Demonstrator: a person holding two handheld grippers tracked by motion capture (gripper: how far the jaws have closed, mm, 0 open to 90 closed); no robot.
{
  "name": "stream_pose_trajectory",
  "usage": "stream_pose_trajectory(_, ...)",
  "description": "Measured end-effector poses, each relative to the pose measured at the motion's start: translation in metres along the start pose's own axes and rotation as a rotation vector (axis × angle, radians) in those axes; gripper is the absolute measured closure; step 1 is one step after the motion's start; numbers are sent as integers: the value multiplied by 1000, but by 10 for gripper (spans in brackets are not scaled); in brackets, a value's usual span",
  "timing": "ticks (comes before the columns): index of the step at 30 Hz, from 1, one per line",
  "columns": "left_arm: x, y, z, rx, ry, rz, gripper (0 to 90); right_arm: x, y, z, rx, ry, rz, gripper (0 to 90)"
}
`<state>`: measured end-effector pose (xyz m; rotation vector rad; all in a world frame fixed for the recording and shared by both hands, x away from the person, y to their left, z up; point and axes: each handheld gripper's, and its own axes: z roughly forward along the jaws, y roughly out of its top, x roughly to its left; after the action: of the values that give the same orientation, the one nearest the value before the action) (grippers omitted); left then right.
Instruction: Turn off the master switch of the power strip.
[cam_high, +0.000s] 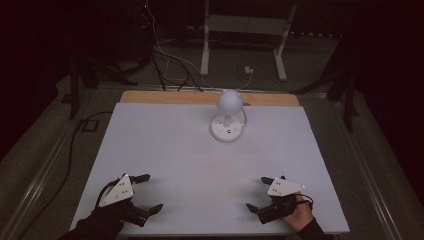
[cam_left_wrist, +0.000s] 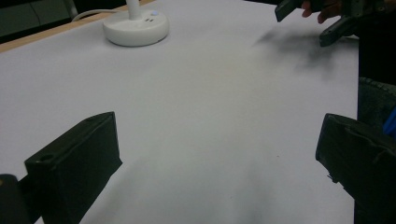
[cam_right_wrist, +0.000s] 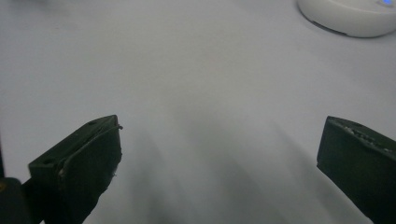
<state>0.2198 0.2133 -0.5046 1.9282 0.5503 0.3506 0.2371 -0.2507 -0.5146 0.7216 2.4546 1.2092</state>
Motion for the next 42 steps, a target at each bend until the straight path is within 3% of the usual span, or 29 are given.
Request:
stream_pose_trajectory(6, -1, 0, 1, -2, 0, 2, 4, 0, 6, -5, -55, 20, 40, 0)
stream_pose_trajectory(11, -1, 0, 1, -1, -3, -3, 4, -3, 11, -8, -76, 29, 47, 0)
stream_pose_trajectory(29, -1, 0, 1, -4, -6, -6, 4, -5, 33, -14, -105, 8, 46, 0)
stream_pose_trajectory(42, -1, 0, 0, -25, -5, -9, 4, -3, 47, -7, -104, 26, 51, 0)
